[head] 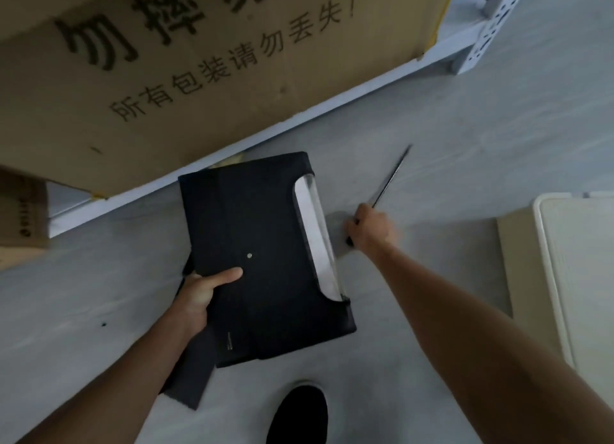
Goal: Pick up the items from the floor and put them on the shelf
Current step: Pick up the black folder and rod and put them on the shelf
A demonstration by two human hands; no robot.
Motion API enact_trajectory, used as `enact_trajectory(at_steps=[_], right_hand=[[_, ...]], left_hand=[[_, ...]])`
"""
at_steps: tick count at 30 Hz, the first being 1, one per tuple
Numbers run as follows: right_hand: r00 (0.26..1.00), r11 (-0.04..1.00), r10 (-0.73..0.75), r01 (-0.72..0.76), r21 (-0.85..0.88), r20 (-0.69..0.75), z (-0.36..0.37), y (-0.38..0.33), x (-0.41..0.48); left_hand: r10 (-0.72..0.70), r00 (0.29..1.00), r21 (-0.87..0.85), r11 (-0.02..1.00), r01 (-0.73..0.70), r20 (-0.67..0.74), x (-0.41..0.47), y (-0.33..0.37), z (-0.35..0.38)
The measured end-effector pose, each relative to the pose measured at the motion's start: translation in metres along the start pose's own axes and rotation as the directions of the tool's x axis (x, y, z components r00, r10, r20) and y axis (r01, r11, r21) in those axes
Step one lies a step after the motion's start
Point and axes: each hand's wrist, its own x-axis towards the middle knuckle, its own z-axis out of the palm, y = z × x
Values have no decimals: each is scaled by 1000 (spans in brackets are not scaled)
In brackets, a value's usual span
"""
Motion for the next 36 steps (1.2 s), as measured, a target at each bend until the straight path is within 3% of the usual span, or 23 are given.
enact_trajectory(at_steps=[8,13,17,21,25,31,36], right_hand=[[983,929,104,-43,367,-148,-92,13,-192],[978,784,178,-76,616,-106,-208,-19,-370],[974,602,227,-147,785,8,-291,-59,-498],[992,672,121,-104,733,30,-343,-104,-606],[993,629,-112,49,776,28,-379,-166,-693],[889,641,-449,249,726,92,-392,-288,-795],[825,631,-519,191,752,225,-371,-379,-837]], left_hand=[[-89,996,1,996,89,10,-139,62,2],[-135,990,11,991,135,45,-309,132,-15],[-97,991,-2,995,97,89,-454,178,-52],[-38,996,-37,998,41,75,-579,202,-104],[-27,999,-52,998,29,44,-677,218,-169],[14,1000,-148,989,-14,1,-778,240,-270],[20,997,-256,966,-37,-70,-813,259,-358]])
